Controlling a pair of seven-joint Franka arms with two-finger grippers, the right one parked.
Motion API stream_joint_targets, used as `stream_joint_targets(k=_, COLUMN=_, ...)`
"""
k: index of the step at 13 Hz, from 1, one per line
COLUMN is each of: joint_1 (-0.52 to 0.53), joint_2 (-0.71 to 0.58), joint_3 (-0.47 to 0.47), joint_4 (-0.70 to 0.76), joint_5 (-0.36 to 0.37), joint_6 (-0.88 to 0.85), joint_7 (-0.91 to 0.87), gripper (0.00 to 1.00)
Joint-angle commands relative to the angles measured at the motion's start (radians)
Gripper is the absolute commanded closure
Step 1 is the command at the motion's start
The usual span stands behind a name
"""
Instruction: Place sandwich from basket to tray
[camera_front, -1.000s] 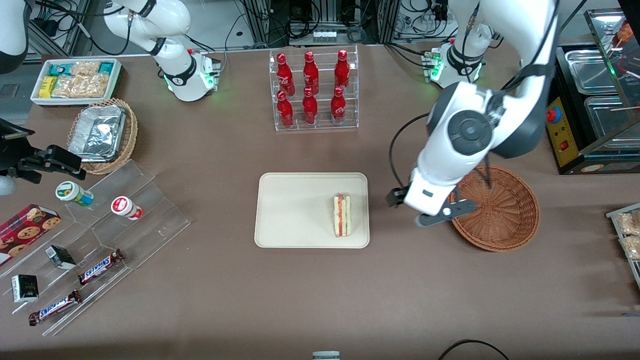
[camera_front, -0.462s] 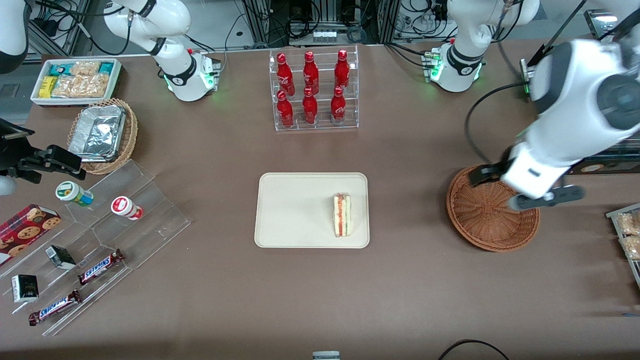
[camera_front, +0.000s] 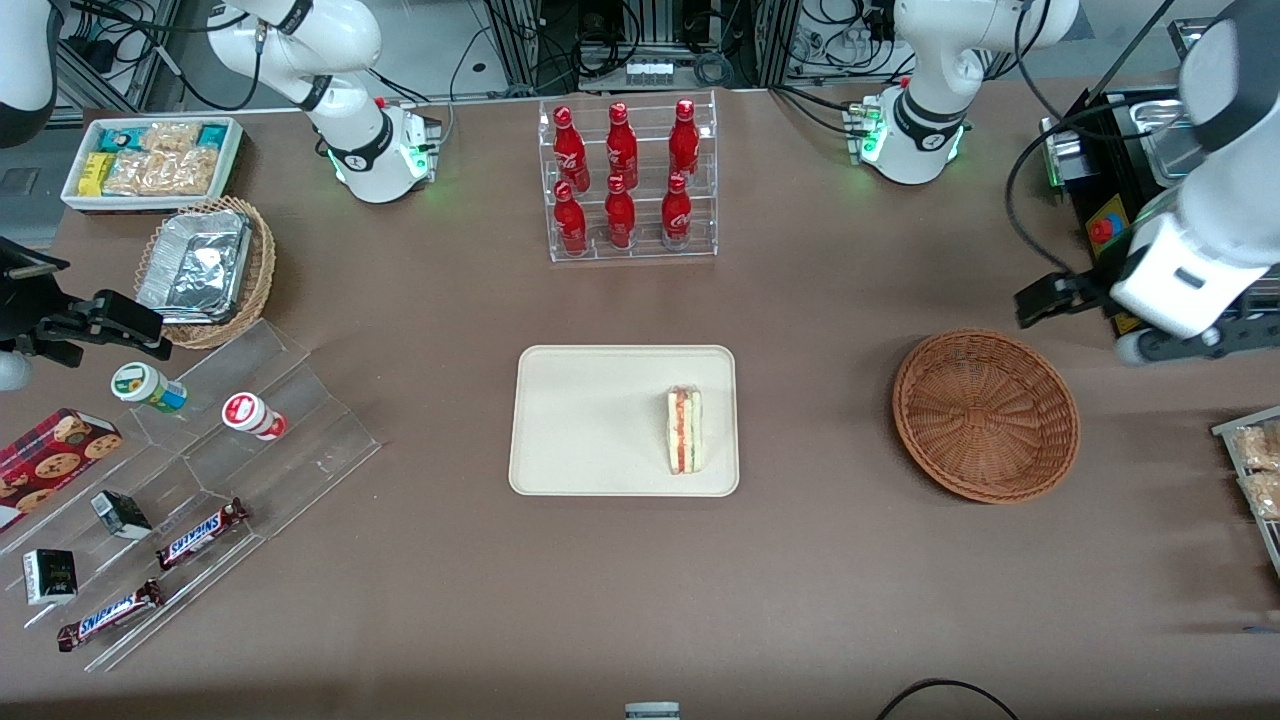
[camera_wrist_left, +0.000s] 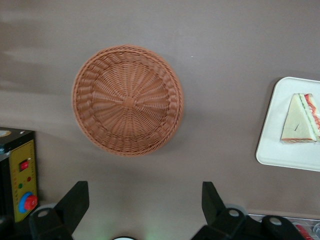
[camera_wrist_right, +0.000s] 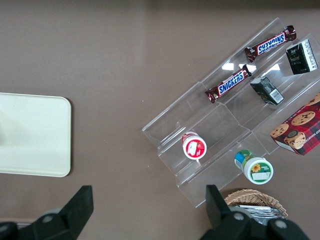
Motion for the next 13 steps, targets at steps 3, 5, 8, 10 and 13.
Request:
stream_joint_targets(k=3, joint_1=0.093, joint_2=-0.098, joint_3=-0.071, joint_4=-0.031, joint_5=0.006, joint_6=-0.048, joint_7=0.049, gripper=0.0)
stream_joint_targets(k=5, joint_1=0.14, joint_2=-0.098, joint_3=-0.129, joint_4=-0.039, joint_5=0.018, joint_6=-0.036, joint_7=0.049, gripper=0.0)
stream_joint_targets(k=8, joint_1=0.141, joint_2=-0.099, joint_3=-0.139, joint_4=-0.082, joint_5=0.032, joint_6=0.016, joint_7=0.046, gripper=0.0)
stream_joint_targets(k=10, joint_1=0.136, joint_2=-0.1, joint_3=-0.137, joint_4=-0.089, joint_5=0.034, joint_6=0.021, joint_7=0.049, gripper=0.0)
stream_joint_targets(k=13, joint_1=0.105, joint_2=-0.099, joint_3=-0.13, joint_4=-0.085, joint_5=0.034, joint_6=0.018, joint_7=0.038, gripper=0.0)
